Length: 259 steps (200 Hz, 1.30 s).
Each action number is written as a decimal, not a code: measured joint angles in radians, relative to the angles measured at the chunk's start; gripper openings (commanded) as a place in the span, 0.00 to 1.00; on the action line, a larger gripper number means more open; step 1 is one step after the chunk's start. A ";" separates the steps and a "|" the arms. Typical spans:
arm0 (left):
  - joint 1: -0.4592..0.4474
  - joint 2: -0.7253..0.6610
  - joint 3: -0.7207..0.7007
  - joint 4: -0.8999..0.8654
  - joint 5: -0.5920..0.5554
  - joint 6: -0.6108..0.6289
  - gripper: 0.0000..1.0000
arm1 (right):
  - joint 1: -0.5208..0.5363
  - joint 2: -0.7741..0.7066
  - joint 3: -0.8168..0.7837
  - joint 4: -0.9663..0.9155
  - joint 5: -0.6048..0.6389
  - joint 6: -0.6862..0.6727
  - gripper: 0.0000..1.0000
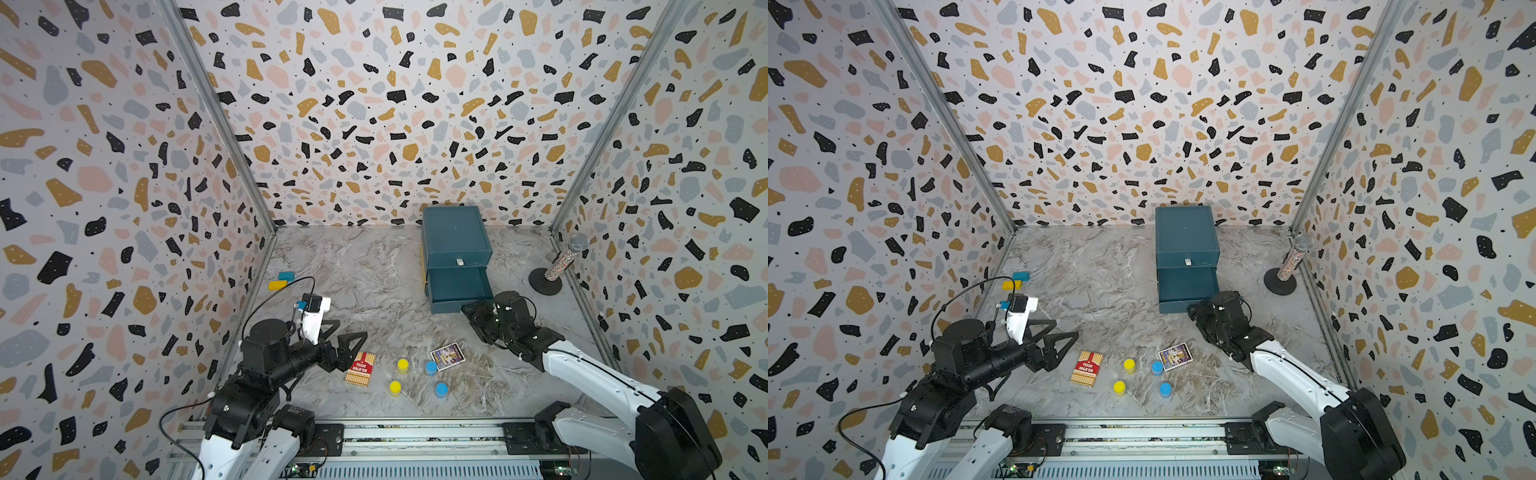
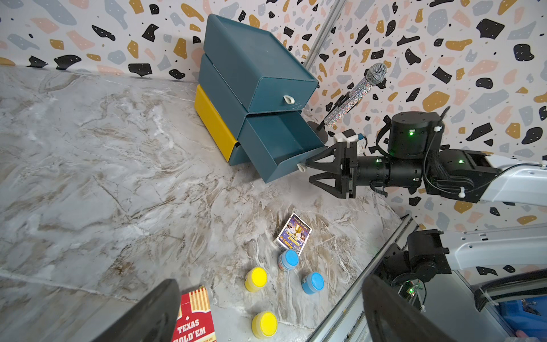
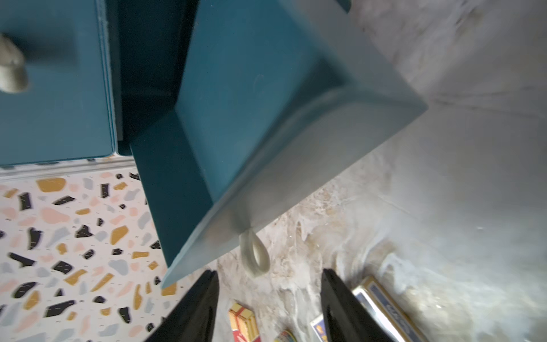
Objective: Put the paint cans in the drawer according to color
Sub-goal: Pick up the paint can at the center of the board.
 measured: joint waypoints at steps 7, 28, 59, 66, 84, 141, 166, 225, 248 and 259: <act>0.000 0.000 0.000 0.000 0.000 0.000 0.98 | 0.008 -0.016 0.027 -0.055 0.020 -0.046 0.57; 0.000 0.000 0.000 0.000 0.000 0.000 0.98 | 0.066 -0.061 0.099 -0.190 0.086 -0.191 0.55; 0.000 0.000 0.000 0.000 0.000 0.000 0.98 | 0.260 -0.111 0.163 -0.365 0.233 -0.382 0.53; 0.000 0.000 0.000 0.000 0.000 0.000 0.98 | 0.308 -0.109 0.181 -0.399 0.254 -0.422 0.52; 0.000 0.000 0.000 0.000 -0.001 0.000 0.98 | 0.415 -0.071 0.243 -0.485 0.293 -0.513 0.52; 0.000 0.000 0.000 0.000 -0.006 0.000 0.98 | 0.662 0.226 0.401 -0.633 0.261 -0.655 0.54; 0.000 0.000 0.000 0.000 -0.012 0.000 0.98 | 0.663 0.260 0.387 -0.665 0.228 -0.665 0.55; 0.000 0.000 0.000 0.000 -0.016 0.000 0.98 | 0.663 0.398 0.391 -0.646 0.137 -0.670 0.56; 0.000 0.000 0.000 0.000 -0.018 0.000 0.98 | 0.663 0.444 0.414 -0.639 0.134 -0.671 0.56; 0.000 0.000 0.000 -0.001 -0.018 0.000 0.98 | 0.661 0.464 0.430 -0.637 0.138 -0.674 0.56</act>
